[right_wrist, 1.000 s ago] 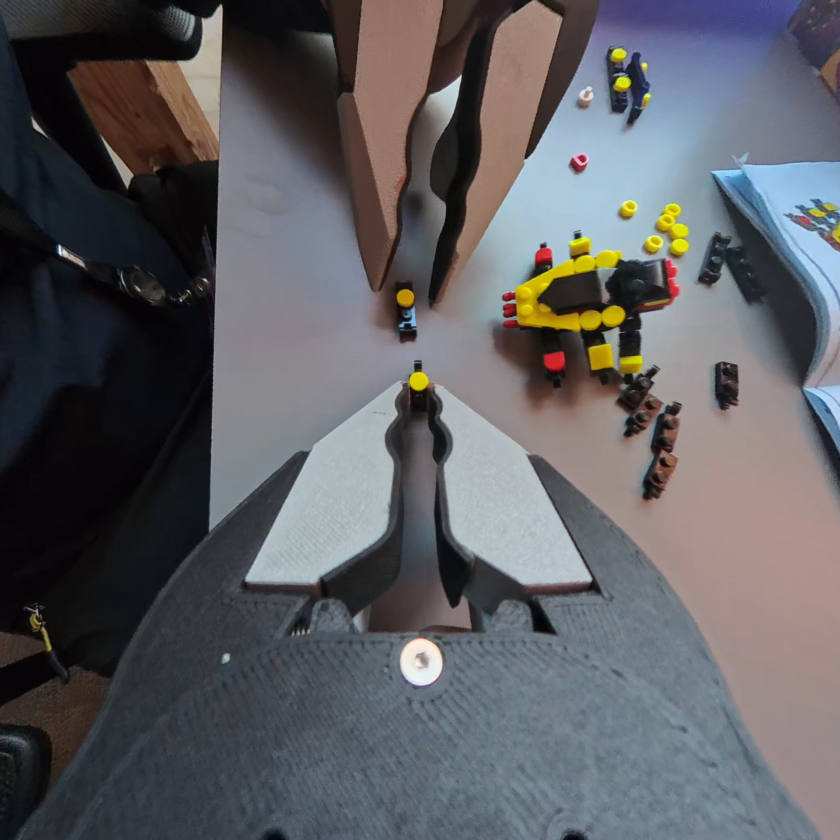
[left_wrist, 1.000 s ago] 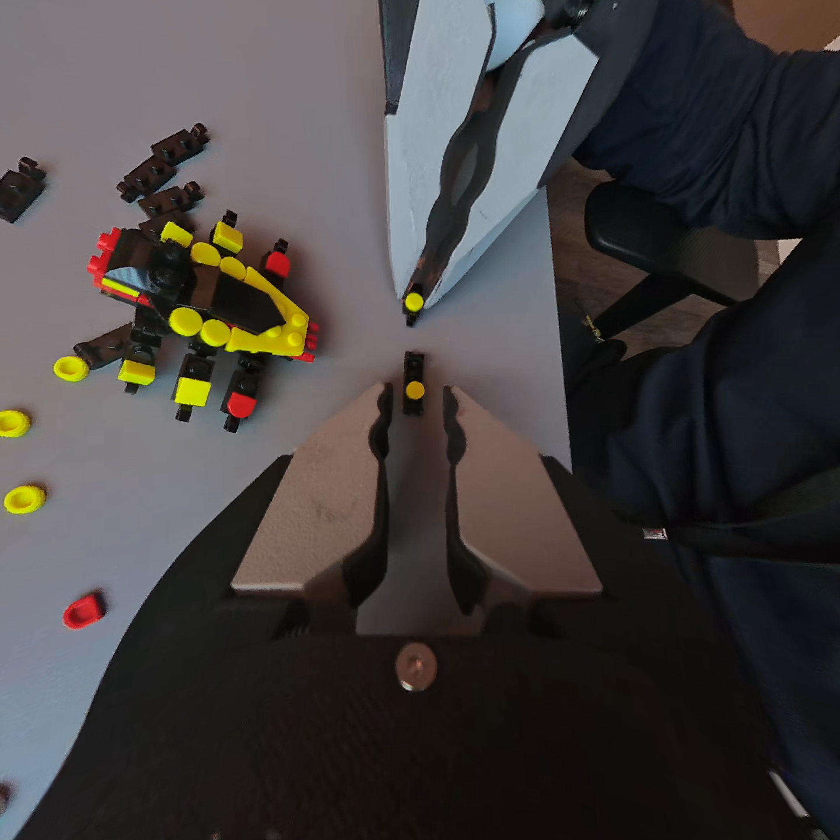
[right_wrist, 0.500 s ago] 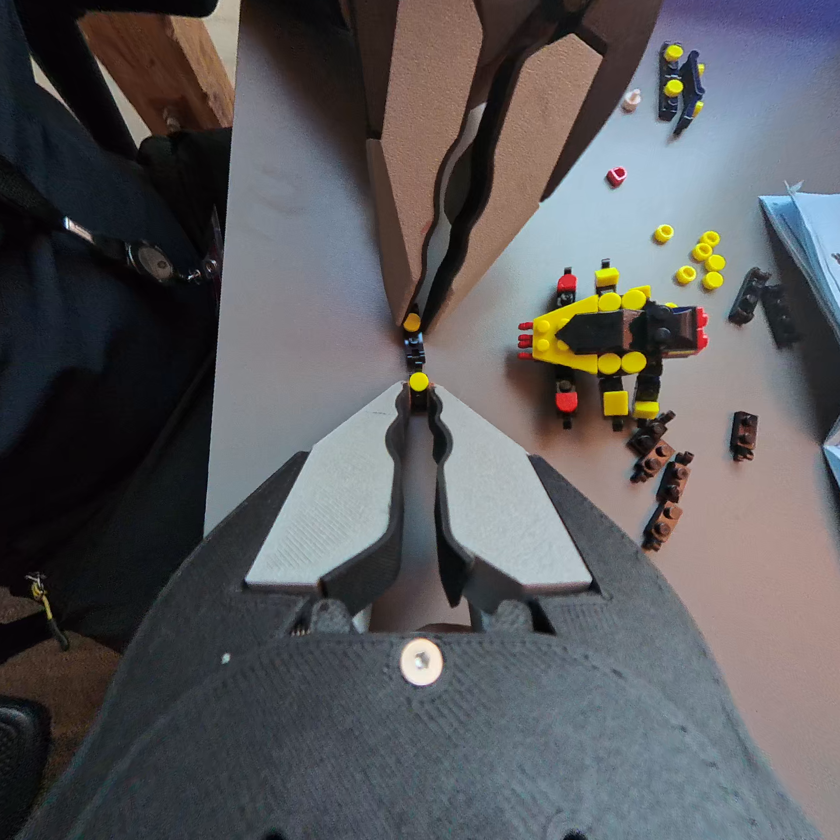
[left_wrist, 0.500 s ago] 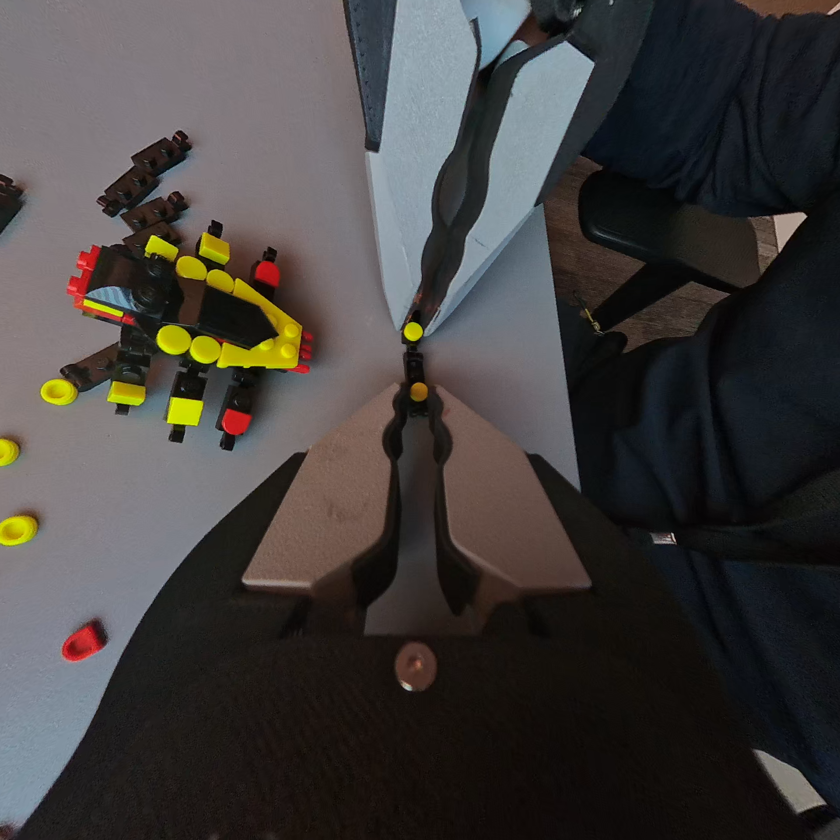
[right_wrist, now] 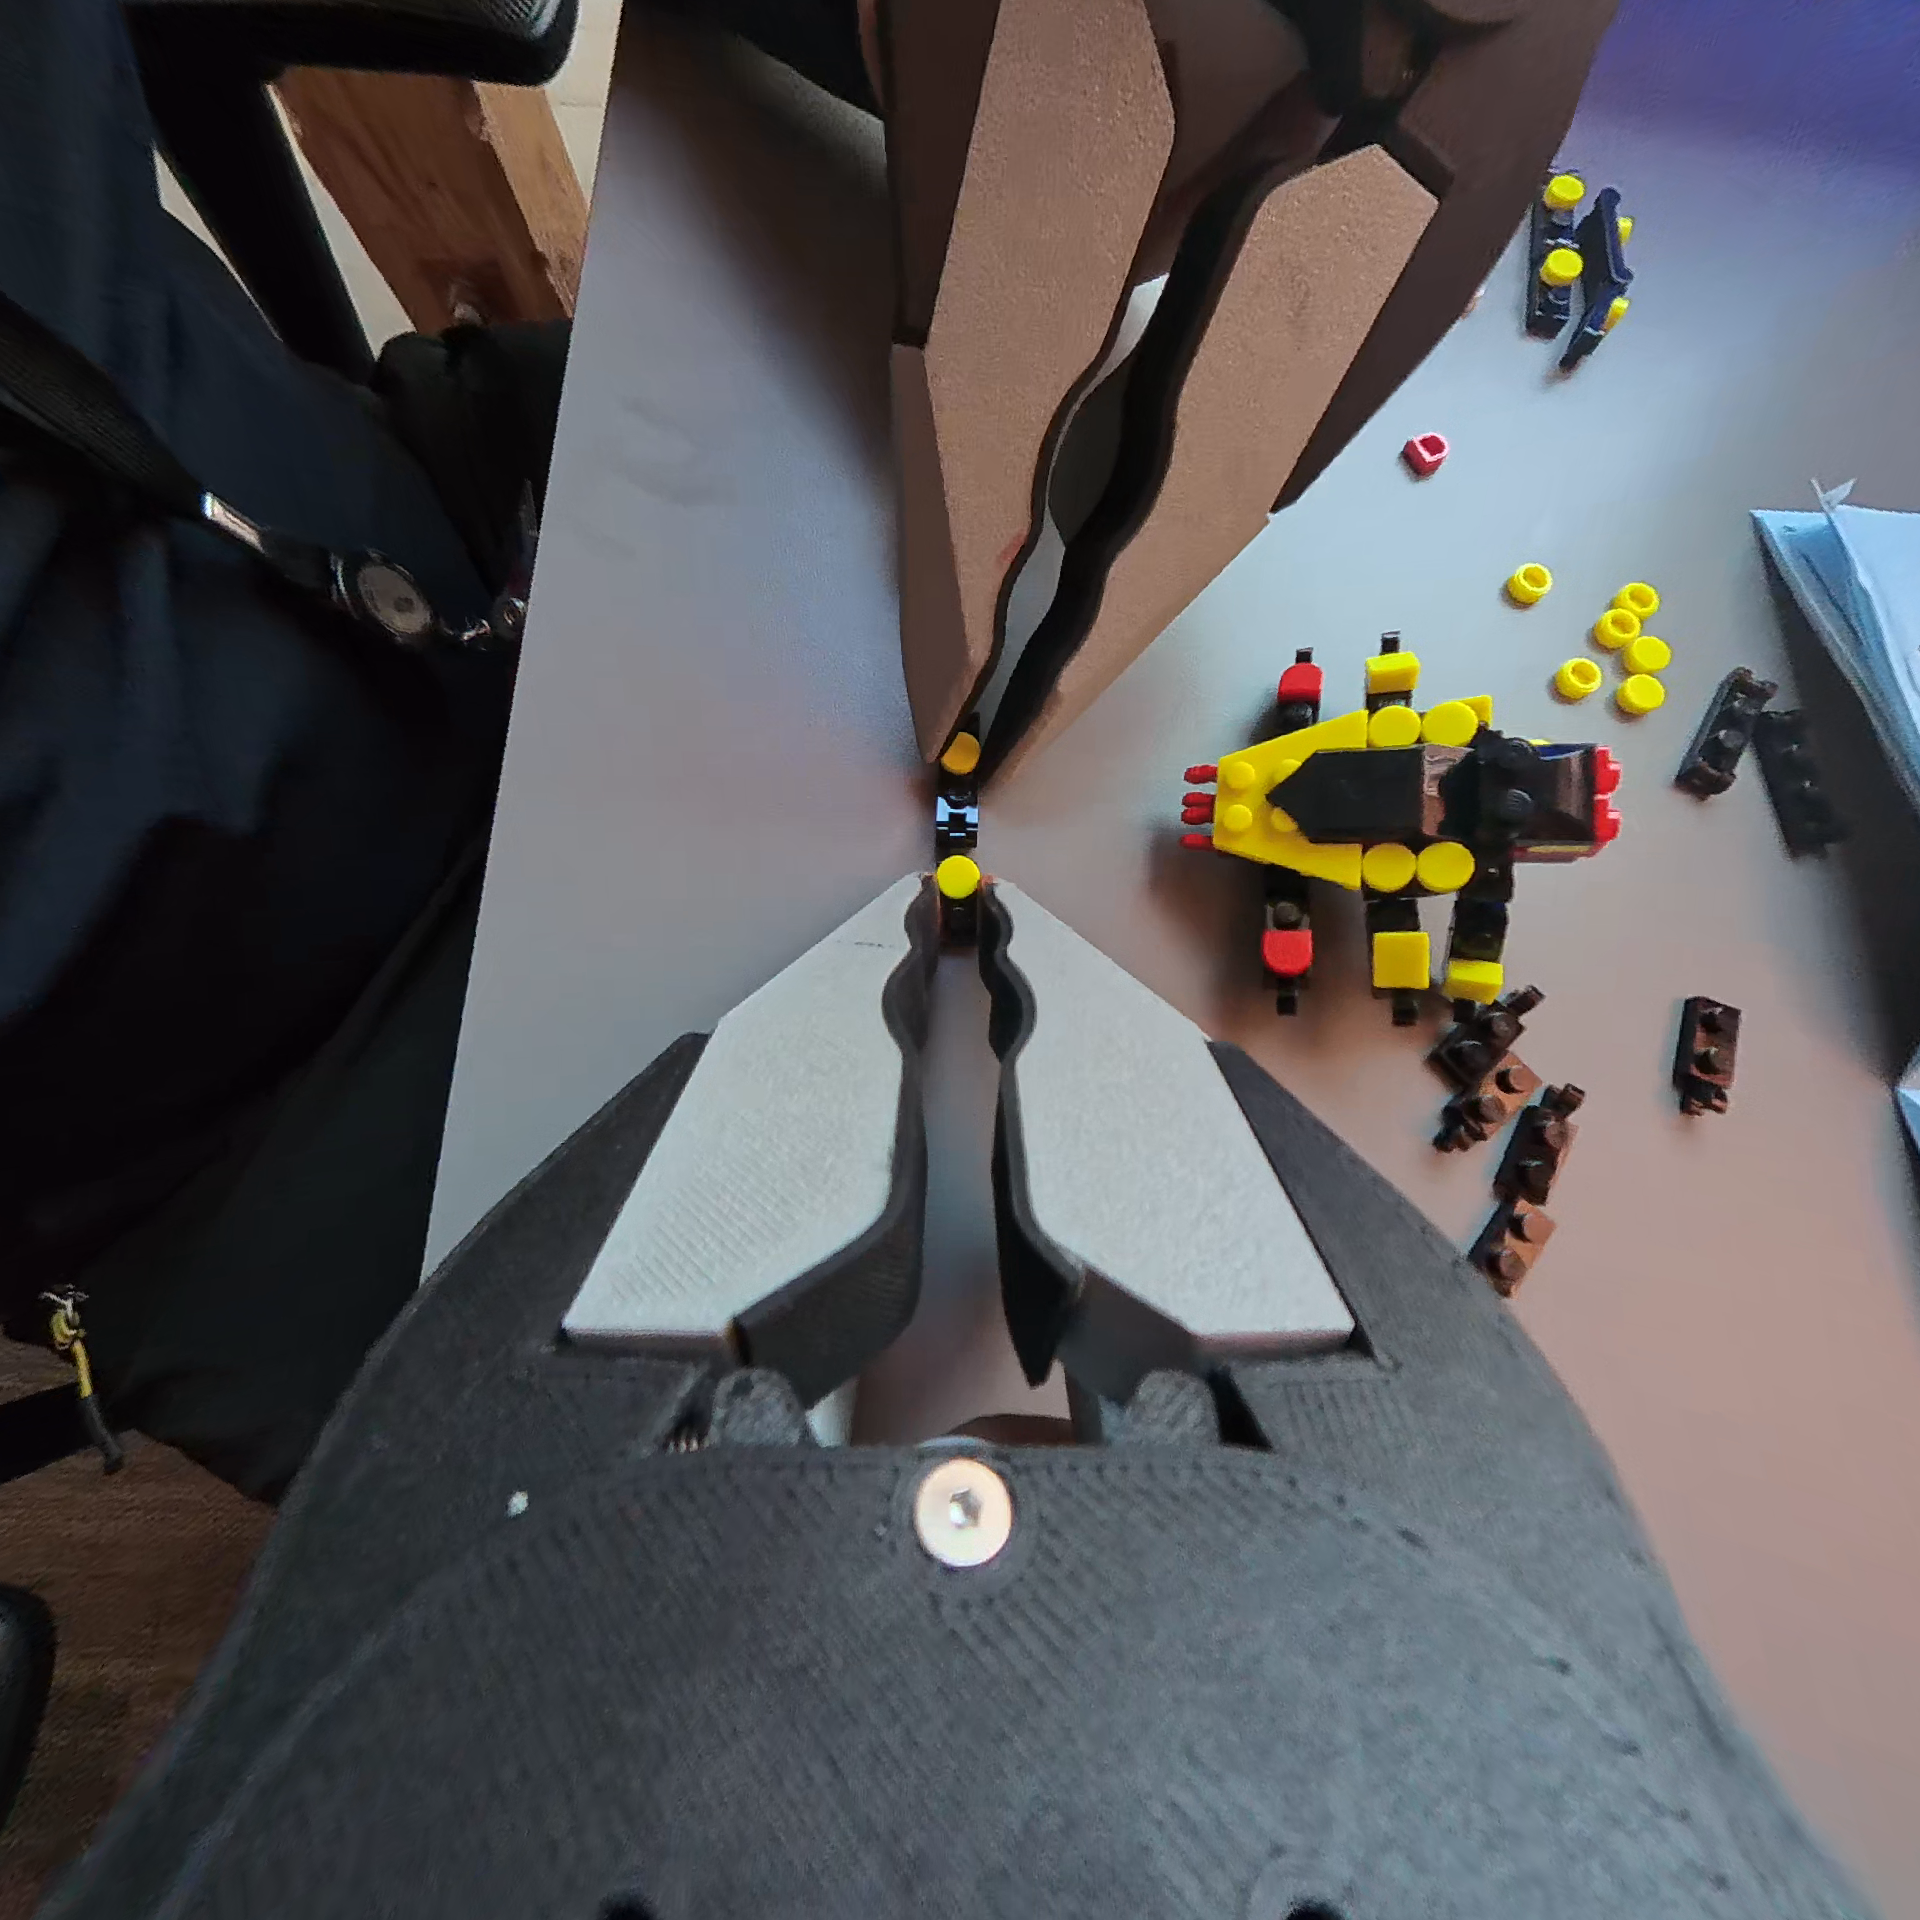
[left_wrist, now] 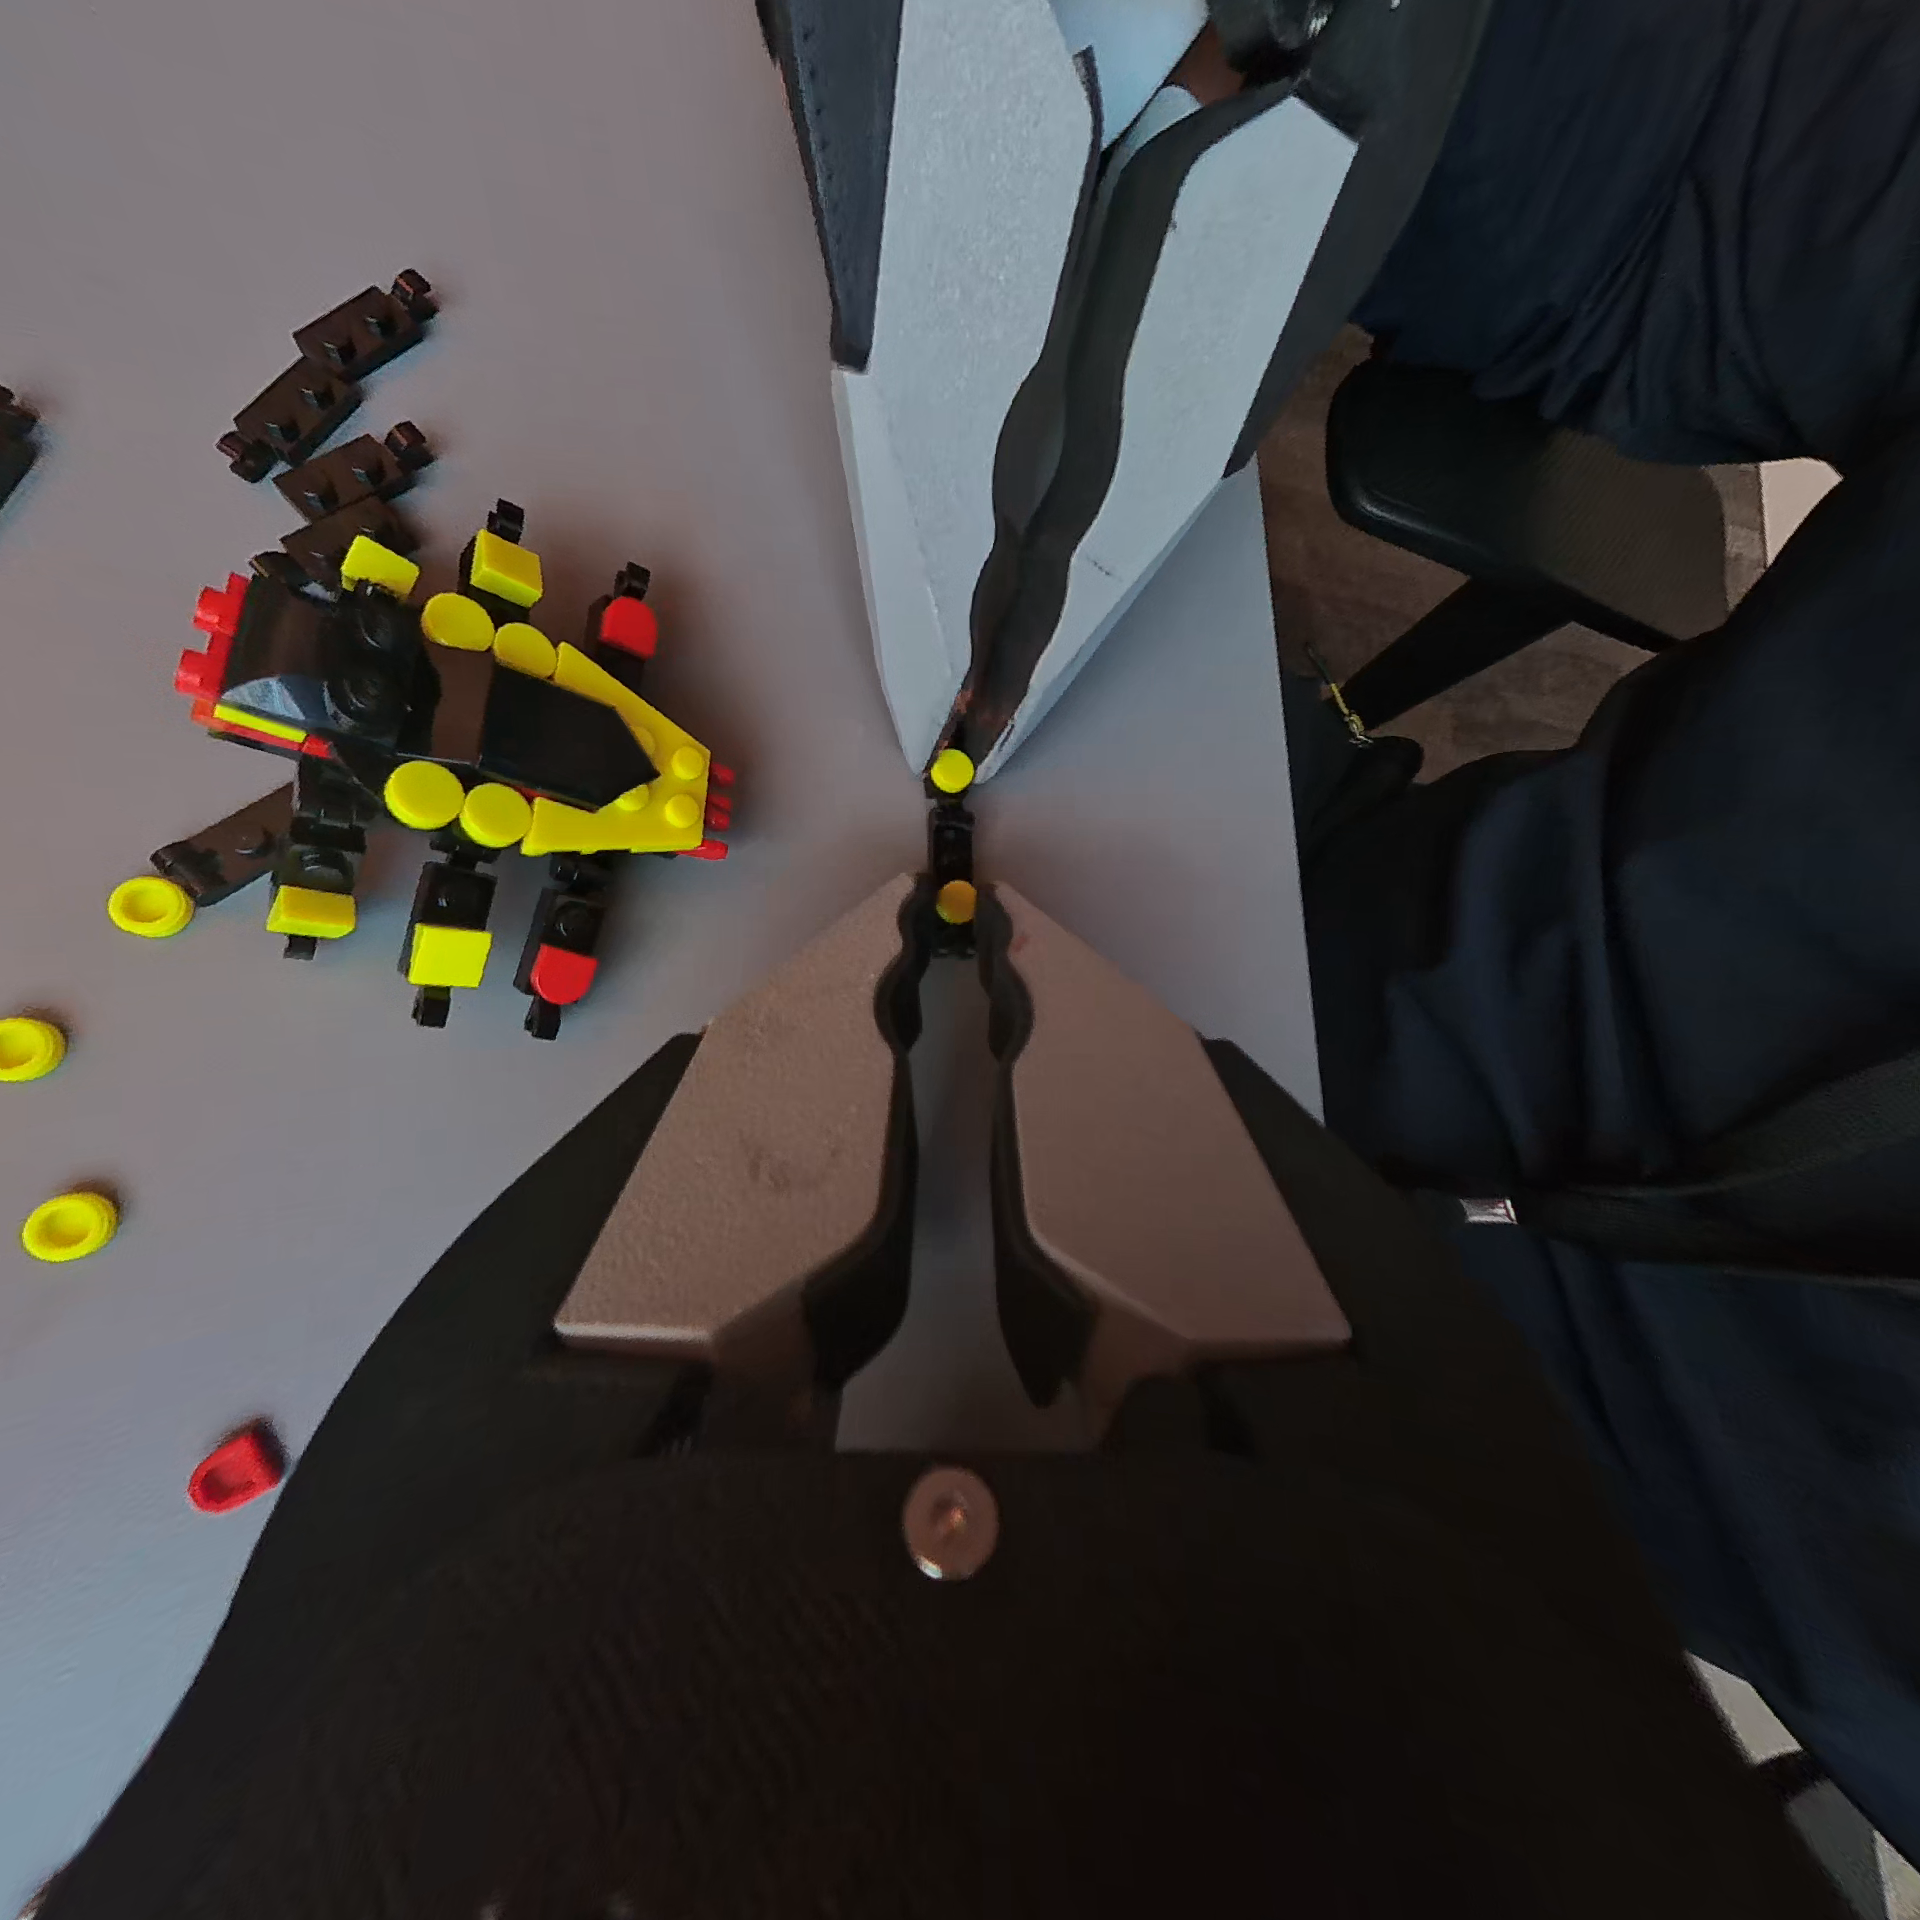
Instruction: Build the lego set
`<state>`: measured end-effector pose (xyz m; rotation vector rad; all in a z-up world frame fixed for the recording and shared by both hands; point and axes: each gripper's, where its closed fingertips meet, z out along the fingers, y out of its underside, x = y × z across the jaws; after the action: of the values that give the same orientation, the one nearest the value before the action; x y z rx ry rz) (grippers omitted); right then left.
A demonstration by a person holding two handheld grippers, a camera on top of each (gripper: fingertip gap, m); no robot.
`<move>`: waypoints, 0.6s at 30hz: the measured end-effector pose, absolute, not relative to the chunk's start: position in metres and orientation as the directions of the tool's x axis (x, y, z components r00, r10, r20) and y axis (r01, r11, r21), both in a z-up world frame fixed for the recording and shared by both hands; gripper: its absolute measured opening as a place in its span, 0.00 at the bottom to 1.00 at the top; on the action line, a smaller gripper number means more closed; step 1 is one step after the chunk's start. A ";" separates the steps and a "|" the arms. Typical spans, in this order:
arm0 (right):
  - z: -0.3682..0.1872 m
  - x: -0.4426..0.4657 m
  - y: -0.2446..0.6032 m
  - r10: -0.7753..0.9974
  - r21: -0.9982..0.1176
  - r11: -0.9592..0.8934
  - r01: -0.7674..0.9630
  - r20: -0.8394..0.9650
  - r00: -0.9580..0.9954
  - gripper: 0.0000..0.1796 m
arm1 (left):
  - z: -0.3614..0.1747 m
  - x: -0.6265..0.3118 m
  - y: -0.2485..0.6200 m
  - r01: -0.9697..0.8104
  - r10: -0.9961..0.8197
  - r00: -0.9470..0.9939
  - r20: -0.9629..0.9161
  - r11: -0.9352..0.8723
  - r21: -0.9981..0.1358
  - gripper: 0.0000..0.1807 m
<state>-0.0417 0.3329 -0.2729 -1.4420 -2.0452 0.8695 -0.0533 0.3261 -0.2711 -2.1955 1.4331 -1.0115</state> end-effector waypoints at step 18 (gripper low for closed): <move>-0.273 -0.046 0.332 0.951 -0.742 0.223 0.633 0.023 -0.308 0.02 | -0.270 -0.052 0.329 -0.619 -0.887 0.255 0.384 -0.455 -0.640 0.01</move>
<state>-0.0459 0.3322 -0.2729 -1.4558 -2.0223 0.8778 -0.0521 0.3290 -0.2697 -2.1742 1.3785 -1.0306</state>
